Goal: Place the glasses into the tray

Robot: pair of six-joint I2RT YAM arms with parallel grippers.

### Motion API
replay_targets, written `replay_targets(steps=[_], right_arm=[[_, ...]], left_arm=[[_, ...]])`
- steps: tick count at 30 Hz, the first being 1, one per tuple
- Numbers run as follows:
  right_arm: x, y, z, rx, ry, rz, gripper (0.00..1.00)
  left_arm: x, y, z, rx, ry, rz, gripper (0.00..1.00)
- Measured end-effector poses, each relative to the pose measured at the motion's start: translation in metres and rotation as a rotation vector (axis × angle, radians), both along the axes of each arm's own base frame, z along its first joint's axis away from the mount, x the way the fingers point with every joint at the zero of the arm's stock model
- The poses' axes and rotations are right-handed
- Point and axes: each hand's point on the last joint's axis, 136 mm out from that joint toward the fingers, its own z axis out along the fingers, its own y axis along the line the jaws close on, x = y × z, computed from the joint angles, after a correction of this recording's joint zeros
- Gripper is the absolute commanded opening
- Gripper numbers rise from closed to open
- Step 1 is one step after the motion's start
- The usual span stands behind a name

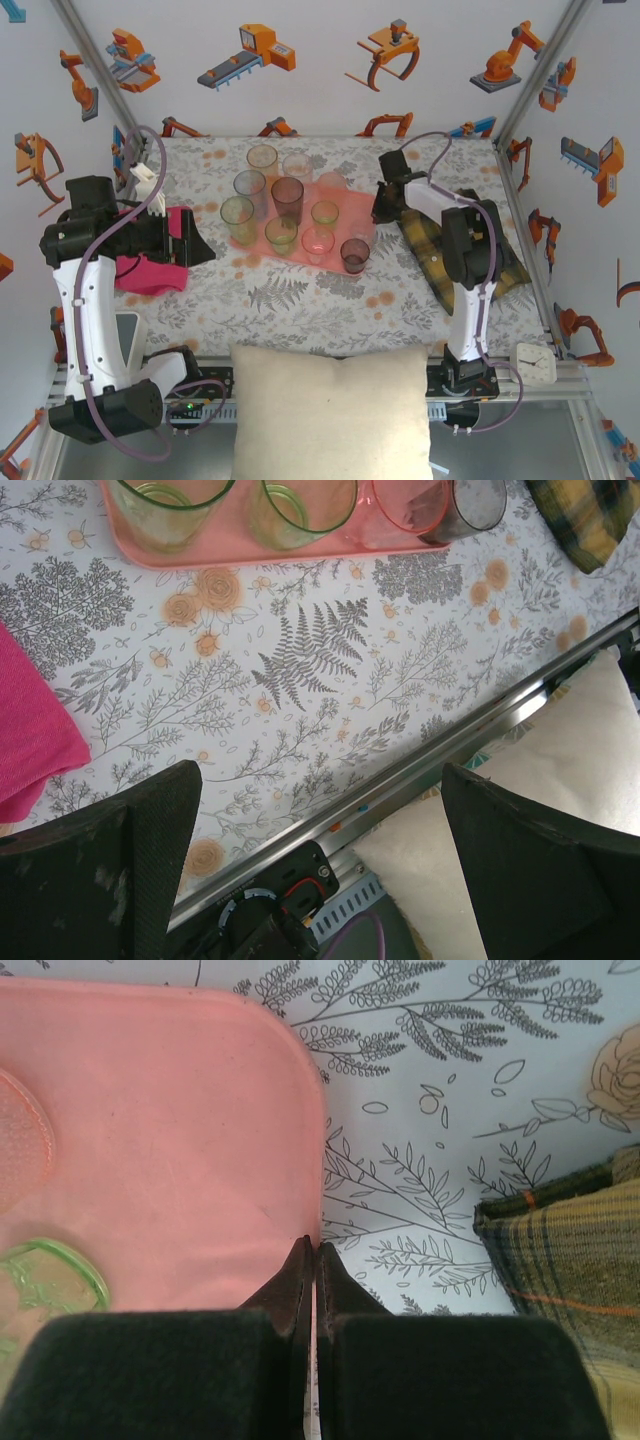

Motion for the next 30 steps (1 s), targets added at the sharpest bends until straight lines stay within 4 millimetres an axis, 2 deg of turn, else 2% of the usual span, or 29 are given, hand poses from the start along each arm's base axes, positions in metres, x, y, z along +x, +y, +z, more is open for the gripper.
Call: replay_targets(steps=[9,23,24,28,30], right_arm=[[0.023,0.001,0.002,0.012,-0.025,0.039,0.0],[0.046,0.002,0.004,0.02,-0.055,0.08,0.0],[0.047,0.002,0.004,0.026,-0.055,0.08,0.01],[0.048,0.002,0.004,0.041,-0.053,0.082,0.19],[0.05,0.002,0.006,0.051,-0.057,0.083,0.22]], left_arm=[[0.003,0.001,-0.001,-0.001,0.008,0.0,0.97],[0.005,0.001,-0.001,-0.001,0.013,0.001,0.97],[0.005,0.001,-0.001,-0.001,0.013,0.001,0.97],[0.006,0.001,0.0,0.0,0.009,0.002,0.97],[0.006,0.001,0.0,0.0,0.009,0.002,0.97]])
